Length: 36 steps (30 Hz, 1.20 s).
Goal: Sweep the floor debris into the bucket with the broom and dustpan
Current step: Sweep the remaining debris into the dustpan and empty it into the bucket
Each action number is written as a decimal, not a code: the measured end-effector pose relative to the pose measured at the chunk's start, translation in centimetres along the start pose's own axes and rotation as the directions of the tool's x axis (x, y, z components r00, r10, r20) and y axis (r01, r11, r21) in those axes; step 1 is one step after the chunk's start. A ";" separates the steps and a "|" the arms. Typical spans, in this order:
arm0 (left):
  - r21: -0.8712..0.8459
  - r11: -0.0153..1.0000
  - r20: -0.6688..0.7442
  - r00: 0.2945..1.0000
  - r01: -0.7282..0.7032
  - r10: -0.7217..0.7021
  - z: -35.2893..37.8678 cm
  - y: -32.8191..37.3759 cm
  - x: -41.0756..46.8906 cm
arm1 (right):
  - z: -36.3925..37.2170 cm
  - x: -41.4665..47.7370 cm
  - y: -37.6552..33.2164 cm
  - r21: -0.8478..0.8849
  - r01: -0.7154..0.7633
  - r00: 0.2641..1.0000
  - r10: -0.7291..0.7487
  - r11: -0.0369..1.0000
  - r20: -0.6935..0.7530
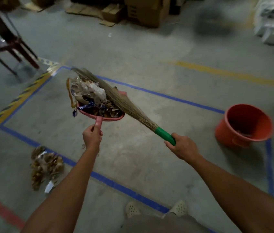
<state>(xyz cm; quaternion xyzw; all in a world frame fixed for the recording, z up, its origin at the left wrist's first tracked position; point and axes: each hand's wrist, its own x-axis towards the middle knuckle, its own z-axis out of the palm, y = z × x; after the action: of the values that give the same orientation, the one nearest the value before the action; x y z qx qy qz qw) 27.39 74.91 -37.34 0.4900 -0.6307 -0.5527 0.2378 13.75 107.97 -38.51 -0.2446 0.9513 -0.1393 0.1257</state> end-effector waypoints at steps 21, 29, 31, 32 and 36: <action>0.023 0.973 0.590 0.789 -0.231 0.173 39.9 8.9 -16.3 | -10.0 -10.7 32.6 0.103 -0.542 0.804 0.550 0.834 -0.224; 0.085 0.949 0.756 0.641 -0.303 0.137 51.2 9.5 -20.2 | -10.3 -12.8 37.9 0.163 -0.697 0.659 0.713 0.699 -0.239; 0.087 0.943 0.787 0.603 -0.322 0.133 53.9 9.7 -20.8 | -10.5 -12.9 39.0 0.190 -0.723 0.624 0.746 0.664 -0.231; 0.093 0.939 0.802 0.583 -0.332 0.127 55.2 9.8 -21.0 | -10.6 -12.8 39.6 0.198 -0.737 0.609 0.762 0.647 -0.221; 0.095 0.921 0.852 0.510 -0.377 0.121 60.2 10.2 -21.8 | -10.8 -12.7 41.7 0.220 -0.787 0.537 0.815 0.577 -0.218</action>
<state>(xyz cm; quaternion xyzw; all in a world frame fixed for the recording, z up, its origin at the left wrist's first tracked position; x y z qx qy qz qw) -18.01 121.16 -39.13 0.0995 -0.7997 -0.5866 -0.0806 3.26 151.59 -39.94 0.2479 0.9568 -0.1459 0.0431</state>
